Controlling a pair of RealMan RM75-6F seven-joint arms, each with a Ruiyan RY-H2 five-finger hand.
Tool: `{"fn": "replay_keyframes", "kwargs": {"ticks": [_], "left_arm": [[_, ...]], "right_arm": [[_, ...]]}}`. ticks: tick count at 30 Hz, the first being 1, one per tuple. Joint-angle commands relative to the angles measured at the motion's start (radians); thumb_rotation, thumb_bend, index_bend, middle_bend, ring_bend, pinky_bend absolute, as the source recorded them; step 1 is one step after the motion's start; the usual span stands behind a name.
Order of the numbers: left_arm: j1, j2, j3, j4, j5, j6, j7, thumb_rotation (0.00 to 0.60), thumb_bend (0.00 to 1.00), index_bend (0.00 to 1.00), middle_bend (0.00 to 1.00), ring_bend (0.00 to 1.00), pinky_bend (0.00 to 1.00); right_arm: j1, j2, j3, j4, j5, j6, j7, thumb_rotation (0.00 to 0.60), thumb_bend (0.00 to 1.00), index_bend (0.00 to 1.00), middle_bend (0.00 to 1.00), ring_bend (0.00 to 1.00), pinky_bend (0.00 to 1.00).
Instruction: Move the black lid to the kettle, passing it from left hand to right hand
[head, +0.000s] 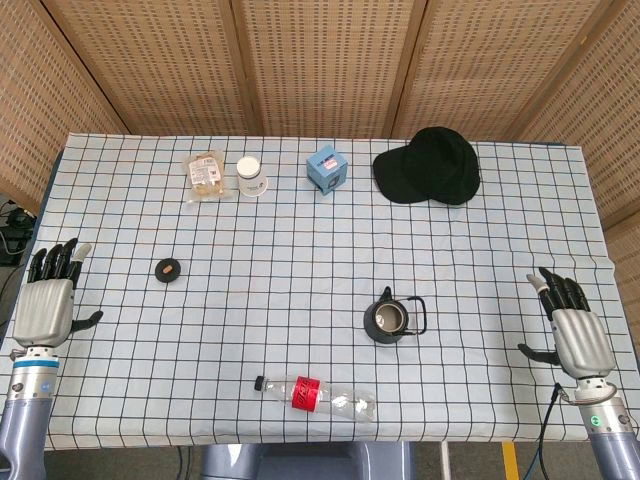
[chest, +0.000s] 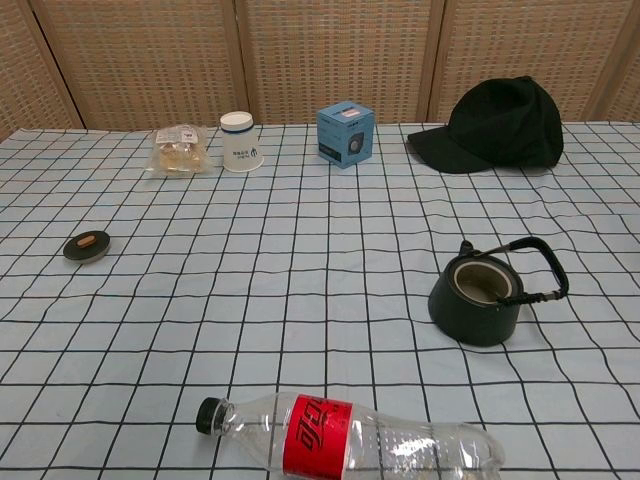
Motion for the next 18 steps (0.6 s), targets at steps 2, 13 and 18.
{"fn": "replay_keyframes", "kwargs": {"ticks": [2, 13, 18], "left_arm": [[0.001, 0.001, -0.001, 0.000, -0.001, -0.004, 0.000, 0.600, 0.07, 0.00, 0.00, 0.00, 0.00], [-0.005, -0.002, -0.006, 0.013, -0.008, -0.027, 0.000, 0.600, 0.08, 0.00, 0.00, 0.00, 0.00], [-0.036, -0.023, -0.020, 0.069, -0.045, -0.096, -0.004, 0.600, 0.08, 0.01, 0.00, 0.00, 0.00]], "right_arm": [[0.000, 0.000, 0.000, 0.000, 0.000, 0.001, 0.002, 0.600, 0.23, 0.10, 0.00, 0.00, 0.00], [0.000, 0.001, 0.001, -0.002, 0.000, 0.001, 0.009, 0.600, 0.23, 0.09, 0.00, 0.00, 0.00], [0.000, 0.007, 0.007, 0.004, 0.011, -0.005, 0.033, 0.600, 0.23, 0.09, 0.00, 0.00, 0.00]]}}
